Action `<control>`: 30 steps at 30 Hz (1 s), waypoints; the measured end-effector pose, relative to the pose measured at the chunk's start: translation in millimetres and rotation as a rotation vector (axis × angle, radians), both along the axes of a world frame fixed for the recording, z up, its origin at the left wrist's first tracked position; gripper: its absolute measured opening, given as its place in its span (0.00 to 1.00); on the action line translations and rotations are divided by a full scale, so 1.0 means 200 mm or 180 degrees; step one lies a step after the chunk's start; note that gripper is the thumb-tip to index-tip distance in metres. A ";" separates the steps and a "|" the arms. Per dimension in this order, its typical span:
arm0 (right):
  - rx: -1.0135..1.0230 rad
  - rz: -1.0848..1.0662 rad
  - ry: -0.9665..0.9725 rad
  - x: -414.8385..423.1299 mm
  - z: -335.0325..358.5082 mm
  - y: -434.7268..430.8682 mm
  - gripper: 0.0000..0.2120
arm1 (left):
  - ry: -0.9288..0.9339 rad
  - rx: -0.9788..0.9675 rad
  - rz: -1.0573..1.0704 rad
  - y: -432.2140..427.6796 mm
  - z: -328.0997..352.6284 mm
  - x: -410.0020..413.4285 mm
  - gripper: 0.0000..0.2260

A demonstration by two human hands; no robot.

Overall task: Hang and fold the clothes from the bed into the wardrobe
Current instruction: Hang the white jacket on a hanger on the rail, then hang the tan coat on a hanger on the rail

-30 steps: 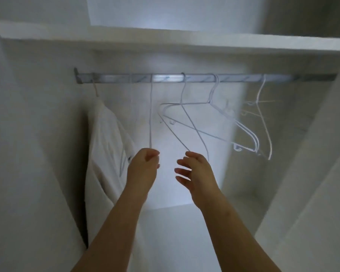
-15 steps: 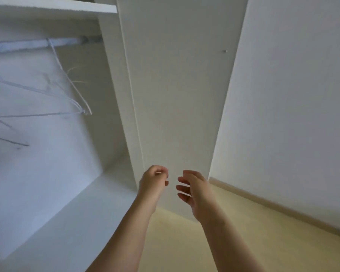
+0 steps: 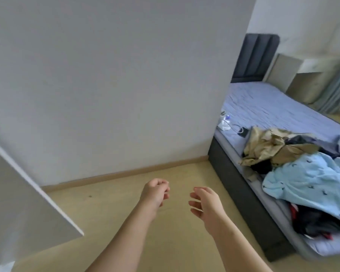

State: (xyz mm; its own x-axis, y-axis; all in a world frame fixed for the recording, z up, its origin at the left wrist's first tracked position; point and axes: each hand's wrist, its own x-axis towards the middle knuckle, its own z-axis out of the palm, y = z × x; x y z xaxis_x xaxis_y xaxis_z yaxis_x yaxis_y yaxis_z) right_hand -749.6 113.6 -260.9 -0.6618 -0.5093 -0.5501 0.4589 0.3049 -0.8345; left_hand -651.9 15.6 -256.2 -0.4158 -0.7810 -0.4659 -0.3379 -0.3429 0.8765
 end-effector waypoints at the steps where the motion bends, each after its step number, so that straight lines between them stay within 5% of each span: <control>1: 0.0047 -0.0164 -0.0021 -0.09 -0.02 0.07 0.07 | -0.0032 0.0022 -0.0145 0.03 -0.01 -0.12 0.08; 15: 0.0287 -0.1652 -0.0298 -1.17 -0.23 0.35 0.08 | -0.0294 0.0077 -0.1719 0.13 -0.21 -1.50 0.06; 30: 0.0396 -0.2360 -0.0832 -2.33 -0.32 0.27 0.05 | -0.0540 0.0003 -0.2061 -0.10 -0.27 -2.82 0.06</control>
